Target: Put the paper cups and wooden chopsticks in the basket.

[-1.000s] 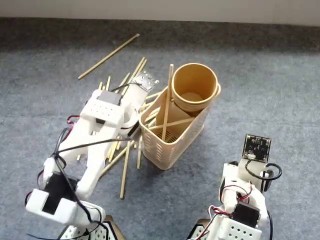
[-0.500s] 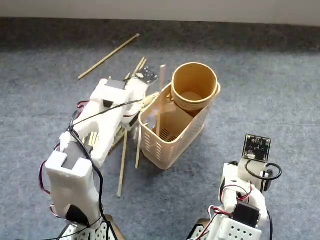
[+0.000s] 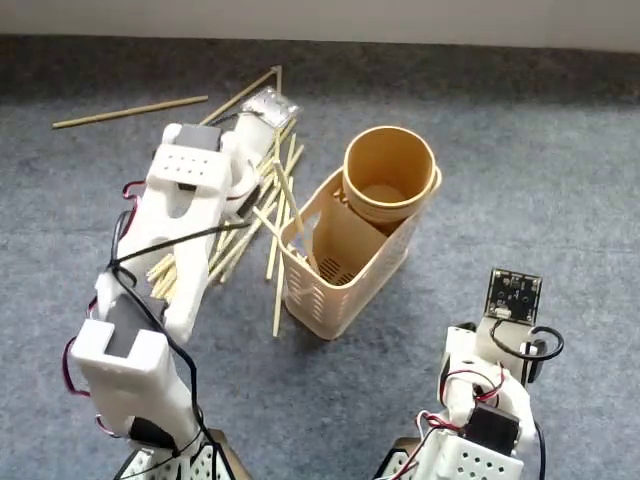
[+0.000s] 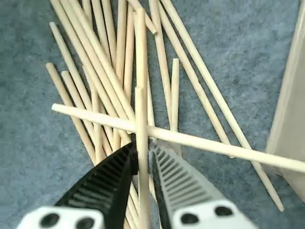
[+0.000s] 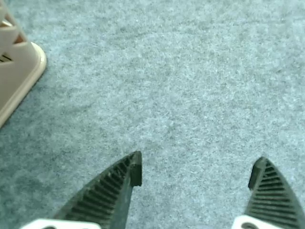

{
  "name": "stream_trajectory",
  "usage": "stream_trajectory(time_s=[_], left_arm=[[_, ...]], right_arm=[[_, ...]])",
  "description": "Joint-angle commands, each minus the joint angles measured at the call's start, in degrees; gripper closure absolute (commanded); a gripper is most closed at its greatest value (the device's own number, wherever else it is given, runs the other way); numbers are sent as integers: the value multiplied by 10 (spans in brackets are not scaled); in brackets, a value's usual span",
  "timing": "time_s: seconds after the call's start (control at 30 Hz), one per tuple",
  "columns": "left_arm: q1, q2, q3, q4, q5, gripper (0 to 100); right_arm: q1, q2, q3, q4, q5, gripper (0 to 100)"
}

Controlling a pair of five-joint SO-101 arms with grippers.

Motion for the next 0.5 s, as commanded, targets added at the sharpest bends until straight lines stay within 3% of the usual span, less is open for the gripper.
stream_trajectory(time_s=[0.0,0.2,0.47], left_arm=[[-2,-69,-74,50,-3,996],[2,-137,-203,106,25,996],[73,-210,-341,113,78,996]], right_arm=[[4,-5,44,-12,6,652],[4,-5,44,-12,6,652],[4,-5,44,-12,6,652]])
